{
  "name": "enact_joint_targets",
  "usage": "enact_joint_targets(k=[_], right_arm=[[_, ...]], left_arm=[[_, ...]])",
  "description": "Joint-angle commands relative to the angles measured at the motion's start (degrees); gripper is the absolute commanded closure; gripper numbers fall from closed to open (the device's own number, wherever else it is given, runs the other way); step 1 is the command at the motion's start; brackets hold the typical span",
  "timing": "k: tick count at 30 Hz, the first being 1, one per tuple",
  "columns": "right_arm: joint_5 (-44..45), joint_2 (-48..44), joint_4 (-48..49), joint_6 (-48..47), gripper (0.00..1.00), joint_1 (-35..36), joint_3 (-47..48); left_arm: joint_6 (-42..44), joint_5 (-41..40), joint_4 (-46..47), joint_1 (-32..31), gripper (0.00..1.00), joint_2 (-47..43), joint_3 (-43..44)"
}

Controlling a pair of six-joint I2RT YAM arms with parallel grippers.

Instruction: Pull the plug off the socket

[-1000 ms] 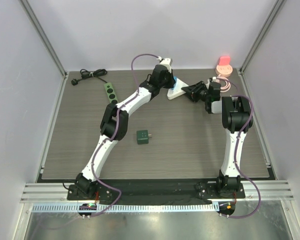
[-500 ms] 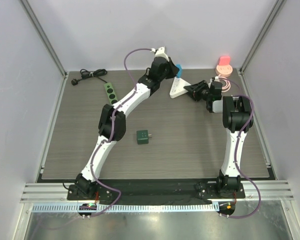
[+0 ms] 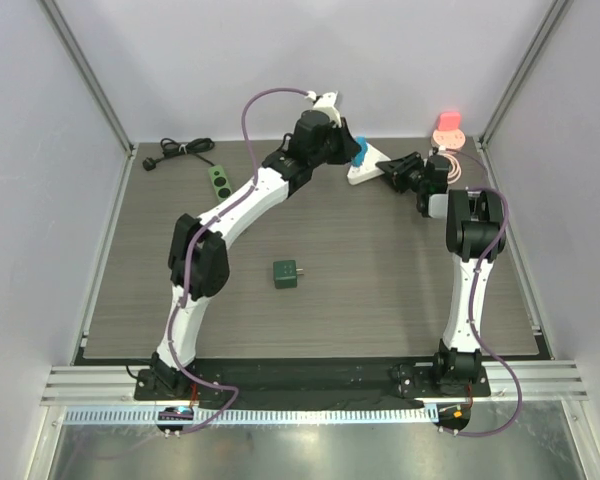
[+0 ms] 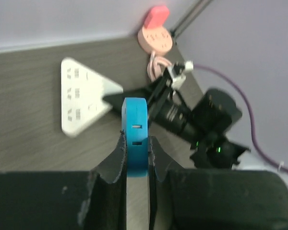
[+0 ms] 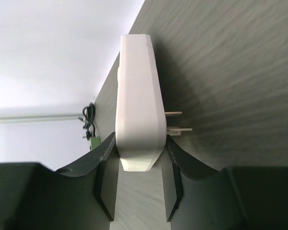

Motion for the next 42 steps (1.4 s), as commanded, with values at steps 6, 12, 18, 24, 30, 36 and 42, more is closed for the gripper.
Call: enact_joint_targets(k=[6, 12, 18, 24, 30, 36, 42], right_arm=[[8.29, 3.1, -7.36, -5.21, 0.9, -0.97, 6.91], [8.12, 3.27, -9.84, -8.65, 0.65, -1.06, 9.2], [6.98, 2.84, -11.77, -11.55, 0.57, -1.32, 9.21], [6.8, 1.96, -12.29, -13.39, 0.44, -1.59, 7.54], [6.98, -0.15, -12.21, -14.45, 0.33, -2.12, 5.34], [6.8, -2.96, -11.24, -15.59, 0.22, -2.12, 2.35], [6.36, -5.16, -11.77, -16.56, 0.21, -2.12, 0.94]], left_arm=[[-0.07, 18.01, -6.05, 0.36, 1.0, -13.32, -20.79], [-1.03, 22.86, -7.01, 0.36, 1.0, -17.9, -33.9], [-3.66, 28.4, -12.02, 0.27, 1.0, -19.13, -37.67], [-4.73, 27.18, -12.64, -0.34, 0.96, -22.82, -45.92], [-4.55, 23.49, -16.67, -0.52, 0.83, -24.76, -48.23], [-3.15, 22.08, -19.84, -1.05, 0.57, -23.79, -44.99], [-2.27, 18.3, -23.27, -1.05, 0.45, -24.49, -42.96]])
